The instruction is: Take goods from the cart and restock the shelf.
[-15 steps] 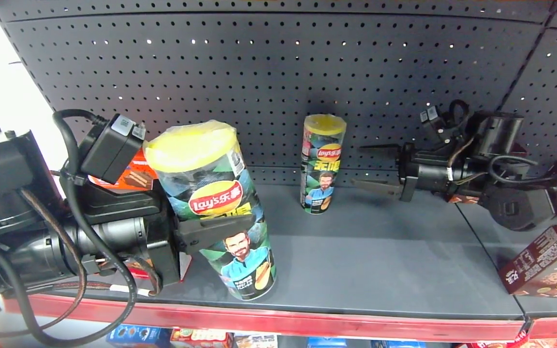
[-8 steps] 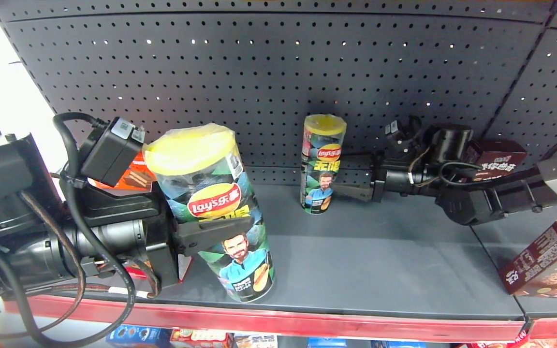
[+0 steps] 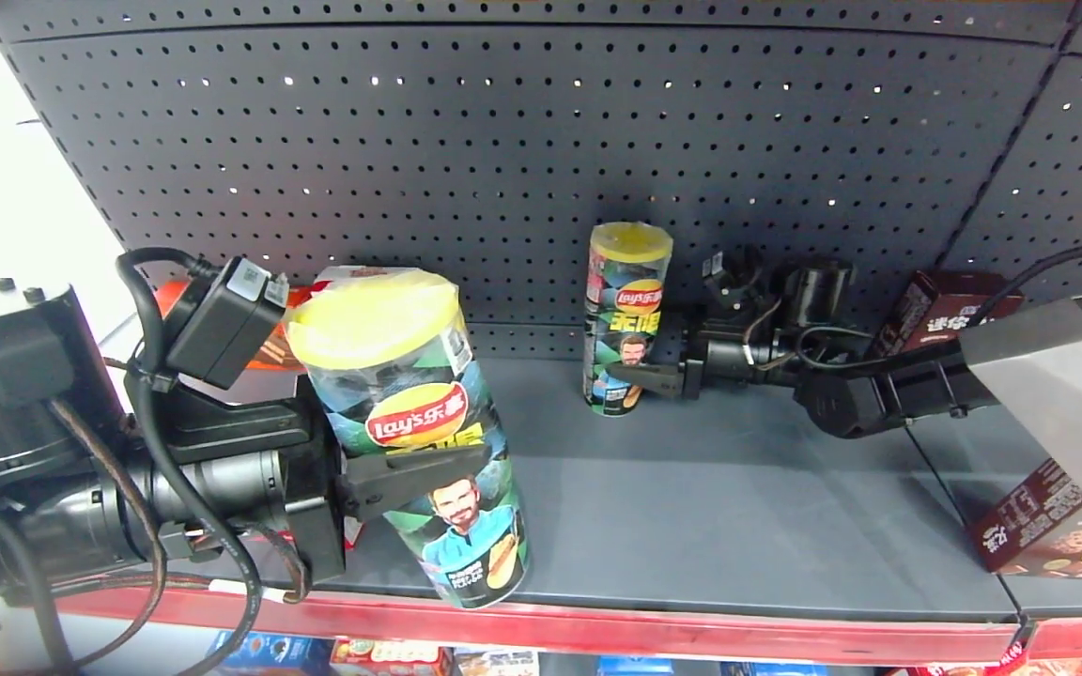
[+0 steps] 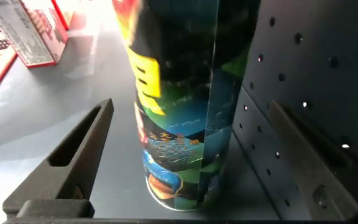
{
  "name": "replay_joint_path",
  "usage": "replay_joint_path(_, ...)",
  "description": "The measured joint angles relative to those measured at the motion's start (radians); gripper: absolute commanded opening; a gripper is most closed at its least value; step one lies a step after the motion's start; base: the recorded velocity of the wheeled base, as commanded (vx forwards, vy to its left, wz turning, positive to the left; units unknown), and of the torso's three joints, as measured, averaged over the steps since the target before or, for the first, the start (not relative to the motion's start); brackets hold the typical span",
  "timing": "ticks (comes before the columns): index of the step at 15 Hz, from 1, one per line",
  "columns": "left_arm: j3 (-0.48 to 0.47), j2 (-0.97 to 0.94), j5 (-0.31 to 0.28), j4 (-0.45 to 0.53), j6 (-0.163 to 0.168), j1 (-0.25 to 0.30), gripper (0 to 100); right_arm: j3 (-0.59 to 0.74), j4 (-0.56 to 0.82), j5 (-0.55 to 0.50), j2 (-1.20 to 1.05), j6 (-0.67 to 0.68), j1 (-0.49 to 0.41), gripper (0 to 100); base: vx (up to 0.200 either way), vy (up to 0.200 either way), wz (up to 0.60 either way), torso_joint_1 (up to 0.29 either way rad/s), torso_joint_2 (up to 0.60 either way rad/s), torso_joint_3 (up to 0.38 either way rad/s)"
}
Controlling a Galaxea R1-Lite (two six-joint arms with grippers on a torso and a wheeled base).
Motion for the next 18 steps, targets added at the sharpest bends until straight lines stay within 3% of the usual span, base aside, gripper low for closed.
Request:
replay_joint_path(3,0.006,-0.004,0.001,-0.001,0.0,0.001,0,-0.027,-0.001,-0.051,0.027,0.001,0.013,100,0.0,0.0,0.0,0.0,0.0,0.0)
replay_joint_path(4,0.007,-0.005,0.001,-0.001,0.0,0.001,0,-0.032,-0.002,-0.053,0.032,0.001,0.013,0,0.0,0.0,0.0,0.0,0.0,0.0)
replay_joint_path(11,0.034,-0.012,0.0,-0.033,0.0,0.019,0,-0.006,-0.013,-0.068,0.024,0.008,0.02,0,0.0,0.0,0.0,0.0,0.0,0.0)
replay_joint_path(16,0.04,-0.018,-0.003,-0.033,0.0,0.02,0,0.101,-0.019,-0.11,-0.065,0.007,0.024,0,0.0,0.0,0.0,0.0,0.0,0.0)
replay_joint_path(18,0.041,-0.02,-0.006,-0.032,0.0,0.019,0,0.204,-0.046,-0.123,-0.132,0.008,0.04,0,0.0,0.0,0.0,0.0,0.0,0.0)
